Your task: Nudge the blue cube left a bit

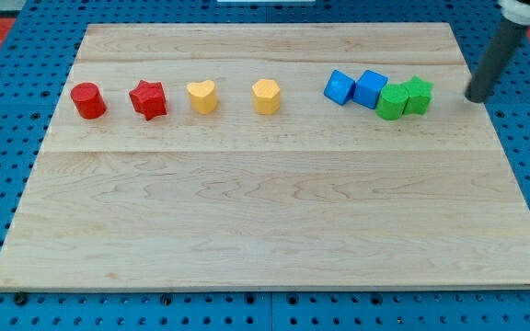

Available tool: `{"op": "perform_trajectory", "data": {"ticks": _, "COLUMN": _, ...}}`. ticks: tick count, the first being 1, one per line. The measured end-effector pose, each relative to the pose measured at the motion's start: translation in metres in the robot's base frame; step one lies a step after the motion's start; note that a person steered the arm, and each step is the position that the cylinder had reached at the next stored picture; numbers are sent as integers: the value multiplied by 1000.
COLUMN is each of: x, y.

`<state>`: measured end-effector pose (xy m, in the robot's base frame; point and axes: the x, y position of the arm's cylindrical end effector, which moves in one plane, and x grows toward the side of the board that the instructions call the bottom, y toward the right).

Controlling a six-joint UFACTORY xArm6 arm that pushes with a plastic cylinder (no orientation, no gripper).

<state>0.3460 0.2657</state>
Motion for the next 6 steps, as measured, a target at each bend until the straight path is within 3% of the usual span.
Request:
{"op": "perform_trajectory", "data": {"ticks": 2, "x": 25, "y": -145}}
{"op": "perform_trajectory", "data": {"ticks": 3, "x": 42, "y": -147}}
{"op": "perform_trajectory", "data": {"ticks": 4, "x": 26, "y": -107}}
{"op": "perform_trajectory", "data": {"ticks": 5, "x": -35, "y": -126}}
{"op": "perform_trajectory", "data": {"ticks": 6, "x": -15, "y": -148}}
